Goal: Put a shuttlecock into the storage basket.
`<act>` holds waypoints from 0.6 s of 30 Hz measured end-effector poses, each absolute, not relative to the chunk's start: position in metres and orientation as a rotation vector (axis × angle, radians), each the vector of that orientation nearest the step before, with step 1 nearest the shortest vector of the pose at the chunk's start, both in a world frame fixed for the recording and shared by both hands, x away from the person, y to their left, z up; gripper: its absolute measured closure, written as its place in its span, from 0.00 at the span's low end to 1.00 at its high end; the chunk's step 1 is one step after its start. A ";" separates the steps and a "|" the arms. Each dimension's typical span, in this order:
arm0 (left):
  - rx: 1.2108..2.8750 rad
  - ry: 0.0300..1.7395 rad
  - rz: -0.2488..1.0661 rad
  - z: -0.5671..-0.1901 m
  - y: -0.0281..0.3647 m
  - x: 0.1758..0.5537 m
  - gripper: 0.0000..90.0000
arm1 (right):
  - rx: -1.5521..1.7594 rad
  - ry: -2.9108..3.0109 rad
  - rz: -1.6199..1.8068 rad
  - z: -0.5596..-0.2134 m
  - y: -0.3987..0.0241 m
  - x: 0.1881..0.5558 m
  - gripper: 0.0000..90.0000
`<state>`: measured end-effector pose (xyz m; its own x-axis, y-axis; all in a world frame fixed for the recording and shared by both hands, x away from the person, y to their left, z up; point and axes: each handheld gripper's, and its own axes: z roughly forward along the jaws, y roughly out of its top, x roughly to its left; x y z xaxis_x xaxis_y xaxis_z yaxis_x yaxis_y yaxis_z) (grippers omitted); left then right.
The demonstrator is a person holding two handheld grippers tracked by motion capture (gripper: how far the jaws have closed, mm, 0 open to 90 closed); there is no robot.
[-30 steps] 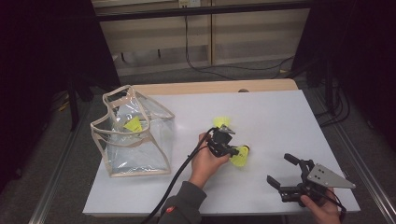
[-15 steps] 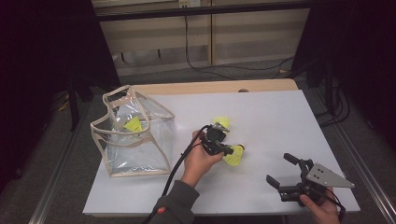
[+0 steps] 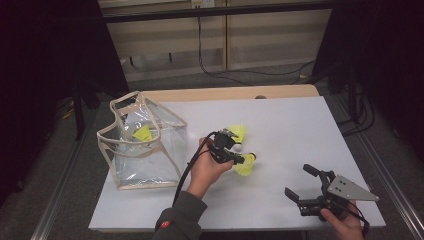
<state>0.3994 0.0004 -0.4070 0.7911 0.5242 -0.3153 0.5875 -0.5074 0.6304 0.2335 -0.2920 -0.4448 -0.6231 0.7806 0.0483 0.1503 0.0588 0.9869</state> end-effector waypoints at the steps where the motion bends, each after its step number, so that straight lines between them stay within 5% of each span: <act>1: 2.210 0.827 -0.111 -0.406 0.001 0.399 0.97 | 0.931 1.830 1.605 -0.445 -0.292 0.233 0.03; 18: 2.240 0.824 -0.089 -0.381 0.014 0.399 0.97 | 0.931 1.830 1.605 -0.445 -0.292 0.233 0.03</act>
<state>0.3992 0.0135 -0.3805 0.7917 0.5342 -0.2964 0.5852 -0.5237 0.6191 0.2331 -0.2922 -0.4450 -0.6225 0.7809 0.0508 0.1525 0.0574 0.9866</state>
